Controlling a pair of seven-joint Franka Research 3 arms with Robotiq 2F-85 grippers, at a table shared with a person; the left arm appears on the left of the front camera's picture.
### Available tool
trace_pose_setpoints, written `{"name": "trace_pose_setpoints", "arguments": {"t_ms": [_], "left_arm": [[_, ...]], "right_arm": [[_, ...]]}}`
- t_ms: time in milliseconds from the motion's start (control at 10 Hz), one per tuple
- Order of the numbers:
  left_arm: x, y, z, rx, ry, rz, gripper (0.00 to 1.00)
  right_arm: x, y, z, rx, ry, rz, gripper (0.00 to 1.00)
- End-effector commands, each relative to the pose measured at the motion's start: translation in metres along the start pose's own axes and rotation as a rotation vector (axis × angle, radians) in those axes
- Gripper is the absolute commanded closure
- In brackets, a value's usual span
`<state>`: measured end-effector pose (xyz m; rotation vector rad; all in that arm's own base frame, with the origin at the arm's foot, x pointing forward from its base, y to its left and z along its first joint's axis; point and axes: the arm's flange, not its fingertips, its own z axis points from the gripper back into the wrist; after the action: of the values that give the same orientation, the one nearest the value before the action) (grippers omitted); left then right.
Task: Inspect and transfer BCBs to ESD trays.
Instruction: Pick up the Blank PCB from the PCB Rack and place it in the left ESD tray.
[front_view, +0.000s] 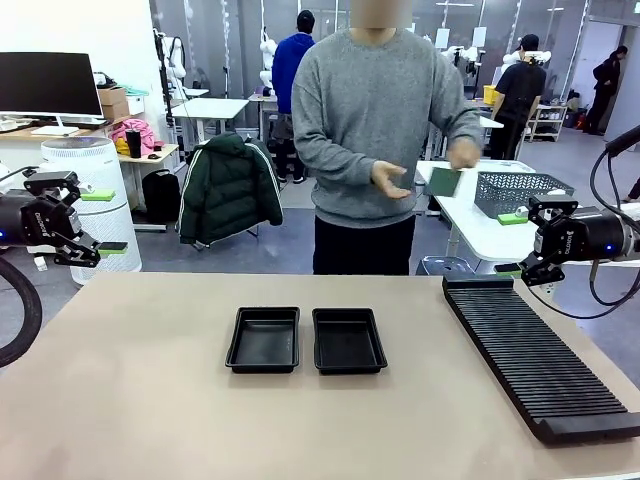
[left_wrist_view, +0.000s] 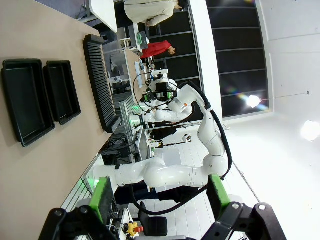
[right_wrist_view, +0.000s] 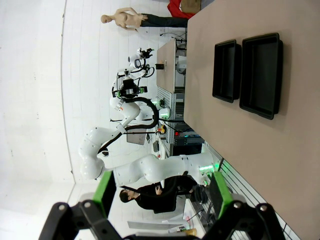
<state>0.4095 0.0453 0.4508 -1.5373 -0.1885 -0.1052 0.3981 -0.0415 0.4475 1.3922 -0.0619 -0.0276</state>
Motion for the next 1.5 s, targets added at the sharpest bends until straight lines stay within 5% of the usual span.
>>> {"name": "trace_pose_setpoints", "arguments": {"t_ms": [0,1400], "left_arm": [[-0.0002,-0.0001,0.0004,-0.001,-0.001,0.0,0.0],[-0.0002,-0.0001,0.0004,-0.001,-0.001,0.0,0.0]], "right_arm": [[-0.0015,0.0012,-0.0007,0.0,0.001,0.003,0.0],[-0.0015,0.0012,-0.0007,0.0,0.001,0.003,0.0]]}}
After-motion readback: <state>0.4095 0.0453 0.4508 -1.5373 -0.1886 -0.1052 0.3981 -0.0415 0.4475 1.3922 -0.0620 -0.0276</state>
